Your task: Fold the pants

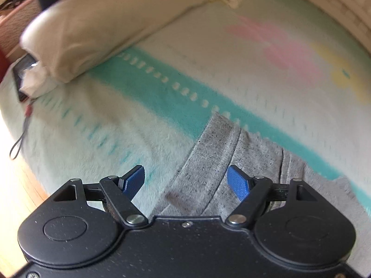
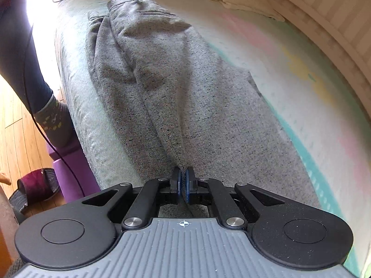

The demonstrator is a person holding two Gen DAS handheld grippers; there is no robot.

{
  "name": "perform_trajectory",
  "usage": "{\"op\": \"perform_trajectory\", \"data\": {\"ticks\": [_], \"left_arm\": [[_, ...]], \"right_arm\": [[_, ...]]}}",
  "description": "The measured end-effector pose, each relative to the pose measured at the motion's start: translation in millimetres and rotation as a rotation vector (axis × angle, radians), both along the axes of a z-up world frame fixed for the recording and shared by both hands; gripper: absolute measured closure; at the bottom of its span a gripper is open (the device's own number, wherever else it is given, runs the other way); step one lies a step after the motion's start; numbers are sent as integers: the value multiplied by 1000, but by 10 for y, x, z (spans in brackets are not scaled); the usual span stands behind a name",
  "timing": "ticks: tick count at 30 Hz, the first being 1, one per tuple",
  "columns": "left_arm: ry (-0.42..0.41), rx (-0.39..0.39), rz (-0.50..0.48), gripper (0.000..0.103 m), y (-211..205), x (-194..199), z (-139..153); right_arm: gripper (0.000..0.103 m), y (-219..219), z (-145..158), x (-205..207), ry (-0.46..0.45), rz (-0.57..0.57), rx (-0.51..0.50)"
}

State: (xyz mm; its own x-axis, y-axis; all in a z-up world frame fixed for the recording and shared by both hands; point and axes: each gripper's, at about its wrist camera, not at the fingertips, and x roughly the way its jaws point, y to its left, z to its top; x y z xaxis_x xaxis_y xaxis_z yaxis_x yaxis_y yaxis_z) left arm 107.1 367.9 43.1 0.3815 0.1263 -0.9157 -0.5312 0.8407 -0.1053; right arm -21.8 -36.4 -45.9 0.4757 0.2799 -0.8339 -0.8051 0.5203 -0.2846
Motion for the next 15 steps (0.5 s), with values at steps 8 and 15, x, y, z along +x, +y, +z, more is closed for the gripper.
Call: {"op": "perform_trajectory", "data": {"ticks": [8, 15], "left_arm": [[68, -97, -157, 76, -109, 177, -228], [-22, -64, -154, 98, -209, 45, 71]], "right_arm": [[99, 12, 0, 29, 11, -7, -4], [99, -160, 254, 129, 34, -68, 106]]}}
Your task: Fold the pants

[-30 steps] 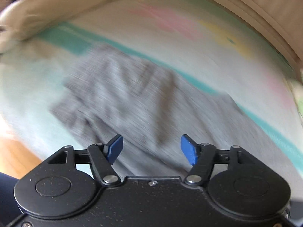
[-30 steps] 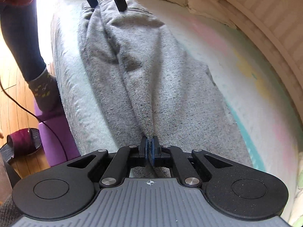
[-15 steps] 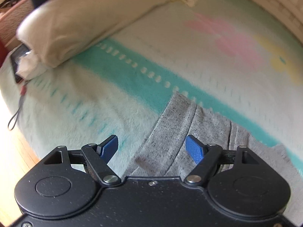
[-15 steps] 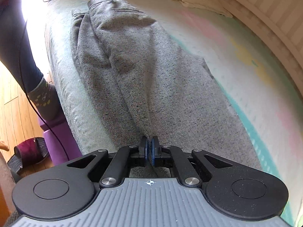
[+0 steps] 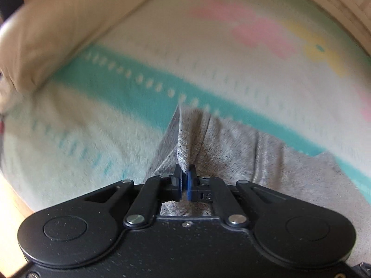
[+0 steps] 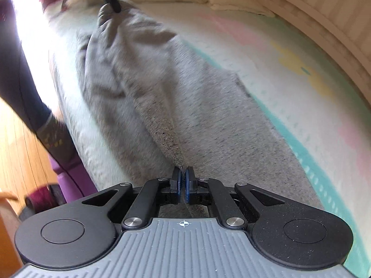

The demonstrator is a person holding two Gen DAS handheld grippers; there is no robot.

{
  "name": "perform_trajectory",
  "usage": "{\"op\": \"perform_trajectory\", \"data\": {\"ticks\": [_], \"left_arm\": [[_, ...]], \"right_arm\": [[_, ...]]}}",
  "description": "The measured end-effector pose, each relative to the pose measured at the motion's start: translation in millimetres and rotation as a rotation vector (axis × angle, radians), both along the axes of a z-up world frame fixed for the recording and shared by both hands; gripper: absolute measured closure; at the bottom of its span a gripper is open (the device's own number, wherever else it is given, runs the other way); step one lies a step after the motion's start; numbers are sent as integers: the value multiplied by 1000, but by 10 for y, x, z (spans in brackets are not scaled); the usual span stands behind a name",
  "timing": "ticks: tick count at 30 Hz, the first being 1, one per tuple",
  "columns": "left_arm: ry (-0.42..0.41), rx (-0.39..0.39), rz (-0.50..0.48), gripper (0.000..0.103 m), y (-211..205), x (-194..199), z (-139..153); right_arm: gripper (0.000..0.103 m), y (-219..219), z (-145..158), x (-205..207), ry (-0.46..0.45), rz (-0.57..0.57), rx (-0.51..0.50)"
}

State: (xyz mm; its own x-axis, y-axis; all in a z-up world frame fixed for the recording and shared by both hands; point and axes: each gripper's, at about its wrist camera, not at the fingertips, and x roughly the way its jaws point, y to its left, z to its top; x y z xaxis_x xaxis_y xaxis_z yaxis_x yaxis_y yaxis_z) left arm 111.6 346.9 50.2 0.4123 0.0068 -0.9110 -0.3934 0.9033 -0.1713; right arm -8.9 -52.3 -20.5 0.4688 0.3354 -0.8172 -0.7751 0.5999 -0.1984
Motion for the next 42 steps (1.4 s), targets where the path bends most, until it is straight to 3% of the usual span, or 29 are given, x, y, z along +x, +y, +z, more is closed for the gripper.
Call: {"op": "perform_trajectory", "data": {"ticks": [4, 8, 11, 15, 18, 21, 23, 25, 26, 27, 28, 29, 34, 38, 42], "left_arm": [[-58, -46, -17, 98, 32, -126, 401], [-45, -23, -61, 98, 18, -206, 606], [9, -9, -81, 98, 29, -214, 492], [145, 36, -74, 96, 39, -83, 64], [240, 59, -73, 94, -9, -24, -216], [273, 126, -66, 74, -42, -4, -220], [242, 205, 4, 75, -64, -57, -39], [151, 315, 33, 79, -172, -144, 232], [99, 358, 17, 78, -259, -170, 357], [53, 384, -6, 68, -360, -184, 461], [12, 386, -26, 55, -456, -183, 536], [-26, 367, -49, 52, -556, -168, 585], [-60, 238, -233, 51, -1145, 53, 397], [-25, 215, -412, 51, -1639, 32, 52], [95, 150, -536, 51, -1905, -178, -356]], "right_arm": [[99, -94, 100, 18, 4, -8, 32], [99, -111, 81, -2, 41, 26, 29], [99, -6, -52, -83, 61, 82, -36], [98, 131, -263, -189, 50, 156, -140], [98, 136, -253, -182, 54, 159, -142], [95, 102, -140, -181, 41, 155, -109], [92, 36, 11, -168, 61, 142, -43], [88, -26, 177, -87, 115, 116, 69], [88, -57, 256, -16, 138, 90, 119], [88, -87, 323, 67, 154, 60, 163], [88, -117, 379, 157, 169, 28, 203], [88, -150, 429, 262, 183, -12, 240], [88, -248, 551, 923, 236, -260, 305], [87, -190, 537, 1396, 244, -358, 280], [80, 26, 458, 1775, 282, -372, 302]]}}
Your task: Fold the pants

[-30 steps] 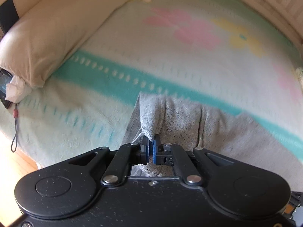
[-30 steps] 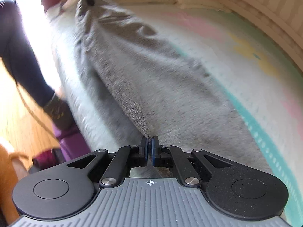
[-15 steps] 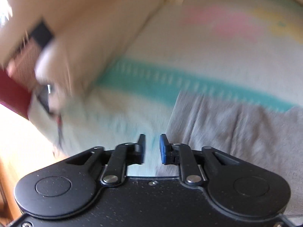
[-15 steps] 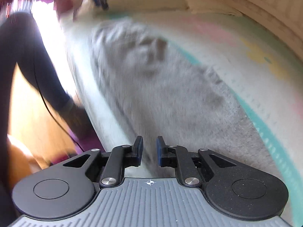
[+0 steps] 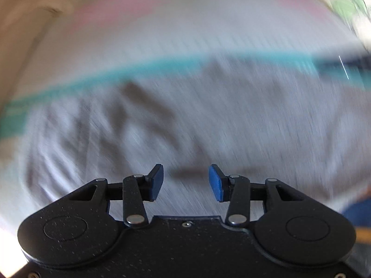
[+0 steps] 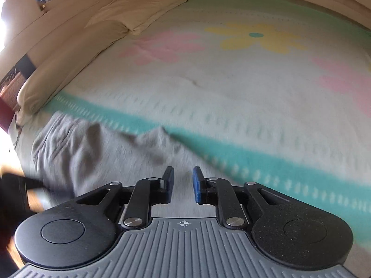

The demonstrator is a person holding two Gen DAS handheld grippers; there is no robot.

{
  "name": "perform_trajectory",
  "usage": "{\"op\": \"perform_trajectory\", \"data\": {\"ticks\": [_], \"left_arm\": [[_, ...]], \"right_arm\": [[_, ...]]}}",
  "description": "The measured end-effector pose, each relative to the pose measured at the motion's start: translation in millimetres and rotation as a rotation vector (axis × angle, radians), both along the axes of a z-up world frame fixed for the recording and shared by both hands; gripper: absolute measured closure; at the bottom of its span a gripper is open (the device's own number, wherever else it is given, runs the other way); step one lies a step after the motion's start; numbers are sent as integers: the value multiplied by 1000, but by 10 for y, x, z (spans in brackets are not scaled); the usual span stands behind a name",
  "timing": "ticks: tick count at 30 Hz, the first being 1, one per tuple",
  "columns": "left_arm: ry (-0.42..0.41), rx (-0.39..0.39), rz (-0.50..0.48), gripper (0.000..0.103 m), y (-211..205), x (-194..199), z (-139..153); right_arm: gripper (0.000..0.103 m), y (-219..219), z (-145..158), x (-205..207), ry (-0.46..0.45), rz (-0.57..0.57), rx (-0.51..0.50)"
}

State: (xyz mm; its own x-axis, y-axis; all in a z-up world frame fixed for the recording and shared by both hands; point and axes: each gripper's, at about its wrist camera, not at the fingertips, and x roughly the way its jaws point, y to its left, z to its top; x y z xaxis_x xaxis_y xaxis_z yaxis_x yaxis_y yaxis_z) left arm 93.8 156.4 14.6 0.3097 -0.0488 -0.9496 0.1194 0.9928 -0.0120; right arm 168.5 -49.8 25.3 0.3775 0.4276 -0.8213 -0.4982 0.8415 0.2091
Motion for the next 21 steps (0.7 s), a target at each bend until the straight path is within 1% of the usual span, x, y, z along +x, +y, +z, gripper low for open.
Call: {"op": "perform_trajectory", "data": {"ticks": [1, 2, 3, 4, 5, 7, 9, 11, 12, 13, 14, 15, 18, 21], "left_arm": [[45, -9, 1, 51, -6, -66, -106], [23, -2, -3, 51, -10, -161, -145], [-21, 18, -31, 51, -37, -257, -135], [-29, 40, -54, 51, -69, -318, -134], [-33, 44, -53, 51, -72, -365, -130], [-36, 26, -30, 51, -30, -401, -130], [-32, 17, -28, 51, 17, -406, -139], [-23, -9, -1, 52, 0, -374, -120], [-21, -17, 5, 52, 6, -415, -62], [-21, -20, 6, 52, 6, -427, -60], [-21, -21, 5, 52, 9, -434, -55], [-22, -24, 4, 52, 40, -488, -13], [-23, -51, 19, 52, 106, -495, -1], [-17, -89, 52, 52, 189, -460, 16]], "right_arm": [[78, 66, -36, 82, 5, -1, 13], [75, 141, -69, 163, 12, 0, 31], [73, 219, -109, 245, 23, 2, 50], [73, 299, -160, 336, 38, -3, 71], [70, 373, -218, 409, 52, -13, 88], [68, 486, -320, 541, 81, -35, 113], [67, 616, -418, 652, 95, -42, 94], [67, 721, -515, 693, 98, -27, 44], [67, 764, -577, 701, 109, -19, 22], [68, 787, -613, 679, 129, -3, 17], [72, 804, -628, 628, 149, 27, 30], [83, 812, -619, 554, 151, 61, 42], [84, 851, -564, 238, 97, 182, -10], [84, 860, -631, -38, 106, 277, -58]]}}
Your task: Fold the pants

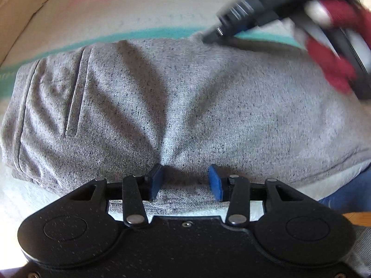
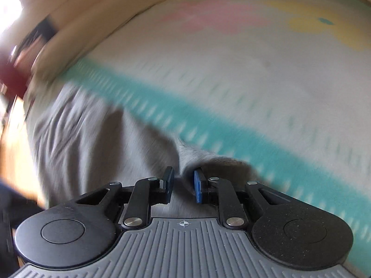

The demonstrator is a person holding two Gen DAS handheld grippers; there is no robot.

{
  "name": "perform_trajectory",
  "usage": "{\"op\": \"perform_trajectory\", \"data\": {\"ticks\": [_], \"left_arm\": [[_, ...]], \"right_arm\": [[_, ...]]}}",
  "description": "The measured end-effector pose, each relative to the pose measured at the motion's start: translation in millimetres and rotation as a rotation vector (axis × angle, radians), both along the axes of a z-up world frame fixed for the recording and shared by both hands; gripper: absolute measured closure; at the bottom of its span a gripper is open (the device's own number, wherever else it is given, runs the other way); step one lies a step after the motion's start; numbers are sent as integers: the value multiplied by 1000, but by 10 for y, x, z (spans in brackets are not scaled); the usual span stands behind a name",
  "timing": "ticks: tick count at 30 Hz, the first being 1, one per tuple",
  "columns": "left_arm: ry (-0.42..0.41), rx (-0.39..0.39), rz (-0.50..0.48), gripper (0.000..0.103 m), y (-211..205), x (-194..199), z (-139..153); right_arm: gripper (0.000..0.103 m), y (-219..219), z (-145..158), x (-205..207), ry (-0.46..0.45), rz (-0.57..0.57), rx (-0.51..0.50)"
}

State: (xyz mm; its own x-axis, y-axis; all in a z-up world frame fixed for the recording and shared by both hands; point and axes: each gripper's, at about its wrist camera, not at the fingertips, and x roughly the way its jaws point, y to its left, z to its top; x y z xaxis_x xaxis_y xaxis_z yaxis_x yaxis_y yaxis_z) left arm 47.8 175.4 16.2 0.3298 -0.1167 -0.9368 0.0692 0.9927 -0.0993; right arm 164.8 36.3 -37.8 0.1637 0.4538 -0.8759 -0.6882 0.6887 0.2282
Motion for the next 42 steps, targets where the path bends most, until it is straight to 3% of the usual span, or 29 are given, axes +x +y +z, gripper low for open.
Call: {"op": "perform_trajectory", "data": {"ticks": [3, 7, 9, 12, 14, 17, 20, 27, 35, 37, 40, 42], "left_arm": [[13, -34, 32, 52, 79, 25, 17], [29, -83, 67, 56, 216, 97, 173], [-19, -98, 105, 56, 329, 207, 350], [-119, -24, 202, 56, 485, 443, 577], [-147, -22, 262, 55, 606, 667, 628], [-131, -47, 309, 55, 742, 926, 506], [4, -28, 362, 57, 806, 942, 160], [-72, 30, 297, 55, 746, 486, 134], [-79, 27, 292, 55, 741, 501, 147], [-80, 27, 293, 54, 735, 493, 150], [-82, 32, 285, 54, 718, 468, 144], [-88, 41, 274, 54, 695, 434, 154]], "right_arm": [[84, -24, -39, -88, -17, 13, -5], [84, -98, -57, 39, 46, -46, 46], [84, -115, -58, 55, 52, -48, 52], [84, -93, -41, 49, 35, -41, 47], [84, -81, -36, 25, 19, -37, 44], [82, -57, -20, 15, -10, -36, 43], [75, -49, 13, 40, -37, -42, 63], [58, -9, -5, 237, -19, -115, 141], [58, -132, -173, 562, 86, -263, 239], [61, -149, -203, 621, 110, -284, 252], [94, -146, -243, 679, 93, -310, 189], [98, -189, -243, 711, 107, -312, 216]]}}
